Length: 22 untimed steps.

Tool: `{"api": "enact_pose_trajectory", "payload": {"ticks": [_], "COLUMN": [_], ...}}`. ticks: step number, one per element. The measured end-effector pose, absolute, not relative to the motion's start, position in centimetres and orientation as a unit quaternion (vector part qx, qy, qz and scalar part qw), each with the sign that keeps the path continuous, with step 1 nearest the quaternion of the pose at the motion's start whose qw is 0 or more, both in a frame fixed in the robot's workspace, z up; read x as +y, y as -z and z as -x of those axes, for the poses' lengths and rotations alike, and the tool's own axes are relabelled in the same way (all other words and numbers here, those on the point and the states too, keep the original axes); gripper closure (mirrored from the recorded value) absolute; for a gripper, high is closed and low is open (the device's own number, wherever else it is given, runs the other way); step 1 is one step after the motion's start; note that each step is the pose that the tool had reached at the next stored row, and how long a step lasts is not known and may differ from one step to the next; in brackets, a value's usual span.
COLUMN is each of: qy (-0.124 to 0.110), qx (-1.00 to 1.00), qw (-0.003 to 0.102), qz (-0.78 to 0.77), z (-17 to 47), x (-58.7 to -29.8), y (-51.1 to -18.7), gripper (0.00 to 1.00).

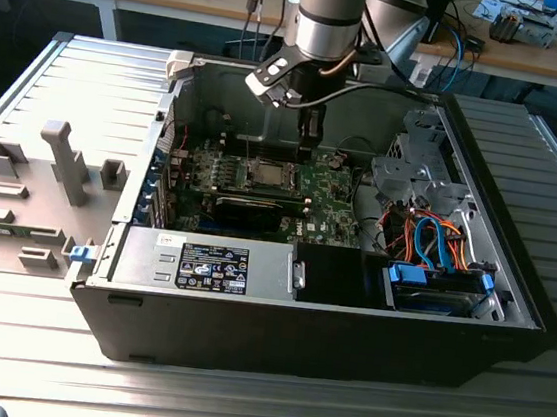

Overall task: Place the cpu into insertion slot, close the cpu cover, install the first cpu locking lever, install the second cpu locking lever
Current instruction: 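Close the cpu cover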

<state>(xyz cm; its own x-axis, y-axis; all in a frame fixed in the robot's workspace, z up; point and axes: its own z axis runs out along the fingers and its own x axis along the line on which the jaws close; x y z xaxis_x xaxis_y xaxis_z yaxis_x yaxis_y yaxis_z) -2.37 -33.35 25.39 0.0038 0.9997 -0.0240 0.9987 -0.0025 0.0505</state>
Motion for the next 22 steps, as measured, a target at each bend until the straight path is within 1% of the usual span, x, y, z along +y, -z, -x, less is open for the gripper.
{"api": "enact_pose_trajectory", "payload": {"ticks": [2,5,22], "qy": [-0.008,0.000,0.000], "qx": [0.706,0.706,0.706], "qw": [0.024,0.017,0.017], "qz": [-0.708,-0.708,-0.708], "z": [2.6,2.8,7.6], "x": [-33.4,-33.4,-33.3], "y": [-25.3,-25.1,-21.8], "gripper": [0.89,0.89,0.89]}}
